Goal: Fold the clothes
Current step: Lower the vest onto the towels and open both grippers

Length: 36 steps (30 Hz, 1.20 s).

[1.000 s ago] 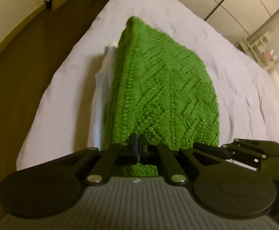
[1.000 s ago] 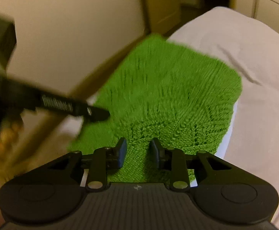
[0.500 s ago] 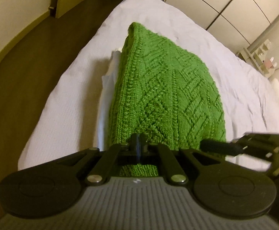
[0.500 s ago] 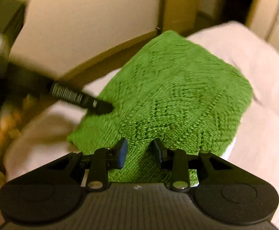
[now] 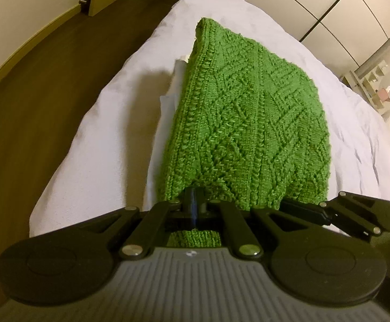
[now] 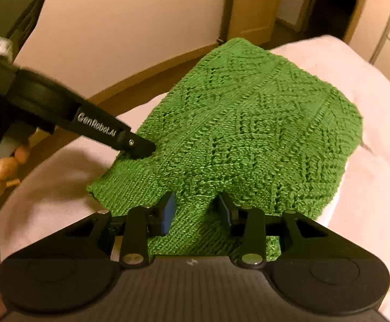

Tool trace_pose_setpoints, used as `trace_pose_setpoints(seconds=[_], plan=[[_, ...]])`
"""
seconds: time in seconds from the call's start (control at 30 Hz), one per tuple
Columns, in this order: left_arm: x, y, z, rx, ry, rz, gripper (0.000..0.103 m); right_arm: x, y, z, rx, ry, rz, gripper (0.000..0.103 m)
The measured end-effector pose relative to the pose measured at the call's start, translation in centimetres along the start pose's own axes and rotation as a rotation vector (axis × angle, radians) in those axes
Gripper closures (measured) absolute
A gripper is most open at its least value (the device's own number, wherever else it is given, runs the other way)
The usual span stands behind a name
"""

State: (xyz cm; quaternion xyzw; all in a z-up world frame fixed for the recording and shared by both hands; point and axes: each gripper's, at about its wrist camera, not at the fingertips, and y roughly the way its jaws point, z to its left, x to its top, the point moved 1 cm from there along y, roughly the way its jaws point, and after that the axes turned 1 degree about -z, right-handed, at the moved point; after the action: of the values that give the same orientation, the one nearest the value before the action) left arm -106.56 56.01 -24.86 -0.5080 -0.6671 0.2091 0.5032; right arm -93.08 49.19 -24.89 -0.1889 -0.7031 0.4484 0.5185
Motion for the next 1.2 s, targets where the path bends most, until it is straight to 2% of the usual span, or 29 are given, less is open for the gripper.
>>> trace_pose_setpoints(seconds=[0.13, 0.3, 0.37, 0.53, 0.63, 0.77, 0.83, 0.93, 1.03, 1.07, 1.17, 1.2], plan=[[0.7, -0.8, -1.0, 0.002, -0.004, -0.005, 0.100, -0.1, 0.1, 0.1, -0.018, -0.036, -0.022, 0.063], [1.6, -2.2, -2.5, 0.003, -0.006, -0.017, 0.100, 1.0, -2.4, -1.9, -0.001, 0.036, -0.043, 0.060], [1.8, -3.0, -3.5, 0.000, 0.016, -0.034, 0.100, 1.0, -3.8, -2.9, 0.012, 0.083, -0.061, 0.055], [1.7, -4.4, -5.6, 0.004, 0.106, -0.052, 0.098, 0.9, -5.5, -3.8, 0.021, 0.147, -0.079, 0.055], [0.7, -3.1, -5.8, 0.063, 0.168, 0.007, 0.098, 0.4, -5.8, -3.3, 0.030, 0.146, -0.078, 0.055], [0.3, -2.2, -4.9, 0.078, 0.118, 0.020, 0.097, -0.2, -5.2, -1.6, 0.077, 0.131, -0.004, 0.054], [0.6, -2.9, -4.9, 0.079, 0.102, 0.011, 0.097, 0.0, -5.5, -1.1, 0.072, 0.092, -0.008, 0.052], [0.7, -4.0, -5.5, 0.093, 0.121, 0.009, 0.096, 0.4, -7.0, -1.4, 0.082, 0.107, -0.041, 0.055], [0.4, -4.9, -5.7, 0.118, 0.111, 0.030, 0.086, 0.5, -8.3, -1.7, 0.075, 0.130, -0.052, 0.054], [0.3, -5.0, -5.9, 0.132, 0.097, 0.044, 0.077, 0.4, -8.4, -1.8, 0.077, 0.138, -0.048, 0.053], [-0.2, -5.5, -6.5, 0.180, 0.054, 0.078, 0.071, 0.0, -8.2, -2.4, 0.080, 0.184, -0.001, 0.051], [-0.3, -5.7, -6.7, 0.200, 0.035, 0.085, 0.066, -0.1, -8.3, -2.7, 0.082, 0.203, 0.015, 0.051]])
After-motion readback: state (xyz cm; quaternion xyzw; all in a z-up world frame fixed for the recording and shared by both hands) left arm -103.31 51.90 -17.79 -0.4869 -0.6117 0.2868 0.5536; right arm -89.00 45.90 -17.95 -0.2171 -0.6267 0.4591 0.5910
